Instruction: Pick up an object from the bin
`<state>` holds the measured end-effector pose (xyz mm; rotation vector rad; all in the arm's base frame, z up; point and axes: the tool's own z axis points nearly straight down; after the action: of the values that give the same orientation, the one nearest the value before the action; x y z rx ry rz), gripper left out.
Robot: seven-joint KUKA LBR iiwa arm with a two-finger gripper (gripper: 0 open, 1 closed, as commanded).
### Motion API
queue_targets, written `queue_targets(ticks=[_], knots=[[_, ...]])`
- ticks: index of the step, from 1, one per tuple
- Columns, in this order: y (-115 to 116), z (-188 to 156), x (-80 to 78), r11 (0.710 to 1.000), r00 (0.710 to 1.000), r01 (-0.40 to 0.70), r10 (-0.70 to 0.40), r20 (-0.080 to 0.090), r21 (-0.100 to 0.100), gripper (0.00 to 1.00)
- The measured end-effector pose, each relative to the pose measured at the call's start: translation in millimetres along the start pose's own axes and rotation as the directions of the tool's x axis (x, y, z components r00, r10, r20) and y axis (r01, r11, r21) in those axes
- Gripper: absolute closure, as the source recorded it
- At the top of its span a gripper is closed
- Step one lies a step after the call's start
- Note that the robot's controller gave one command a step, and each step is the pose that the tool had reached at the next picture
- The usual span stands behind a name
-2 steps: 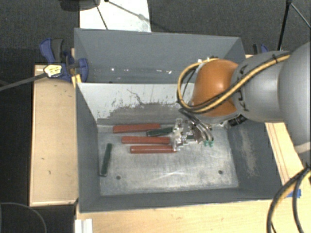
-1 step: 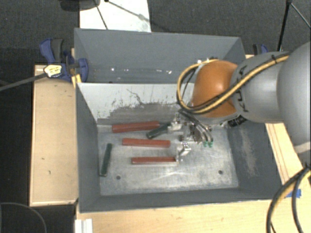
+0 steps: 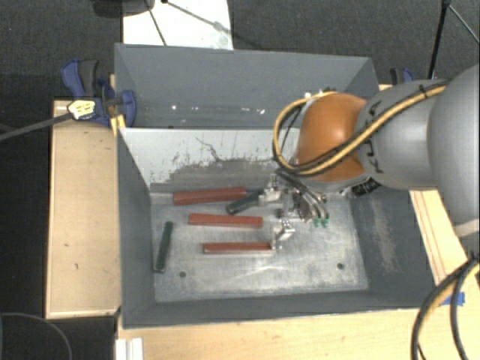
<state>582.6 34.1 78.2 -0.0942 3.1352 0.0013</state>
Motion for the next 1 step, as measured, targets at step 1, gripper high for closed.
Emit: queue_targets(ticks=[1], knots=[[43.4, -2.8, 28.4, 0.988, 0.988, -0.152, 0.152, -0.001, 0.005, 1.0]])
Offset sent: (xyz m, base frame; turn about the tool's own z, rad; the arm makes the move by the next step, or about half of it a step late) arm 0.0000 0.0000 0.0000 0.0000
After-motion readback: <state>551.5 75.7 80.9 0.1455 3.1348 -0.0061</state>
